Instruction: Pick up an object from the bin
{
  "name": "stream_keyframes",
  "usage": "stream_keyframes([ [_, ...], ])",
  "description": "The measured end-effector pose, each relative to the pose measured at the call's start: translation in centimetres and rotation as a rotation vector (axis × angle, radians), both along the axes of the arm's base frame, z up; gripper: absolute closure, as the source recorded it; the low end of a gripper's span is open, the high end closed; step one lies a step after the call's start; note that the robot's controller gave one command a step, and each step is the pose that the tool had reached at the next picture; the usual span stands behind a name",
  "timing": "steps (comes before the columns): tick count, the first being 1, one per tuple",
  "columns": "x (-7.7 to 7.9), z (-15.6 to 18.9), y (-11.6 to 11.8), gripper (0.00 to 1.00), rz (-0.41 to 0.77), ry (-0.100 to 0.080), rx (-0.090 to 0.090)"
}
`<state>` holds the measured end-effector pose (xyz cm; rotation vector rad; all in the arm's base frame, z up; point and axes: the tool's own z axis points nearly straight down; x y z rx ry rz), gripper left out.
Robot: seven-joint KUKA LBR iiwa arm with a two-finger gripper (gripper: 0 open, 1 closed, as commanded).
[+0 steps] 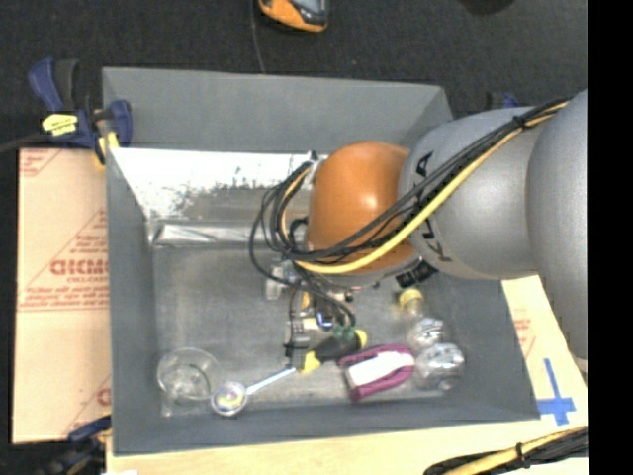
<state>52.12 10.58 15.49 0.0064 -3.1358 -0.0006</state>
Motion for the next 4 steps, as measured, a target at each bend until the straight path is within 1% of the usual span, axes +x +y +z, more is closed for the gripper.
stream_keyframes([
  [1,0.2,0.3,-0.1,0.00,-0.004,-0.007,0.001],
  [2,-3.4,-8.7,-5.5,0.00,-0.002,-0.003,0.000],
  [3,-4.1,-2.8,-3.8,0.00,0.027,-0.024,0.004],
  [4,-3.8,-5.4,0.4,0.00,0.321,-0.007,0.001],
])
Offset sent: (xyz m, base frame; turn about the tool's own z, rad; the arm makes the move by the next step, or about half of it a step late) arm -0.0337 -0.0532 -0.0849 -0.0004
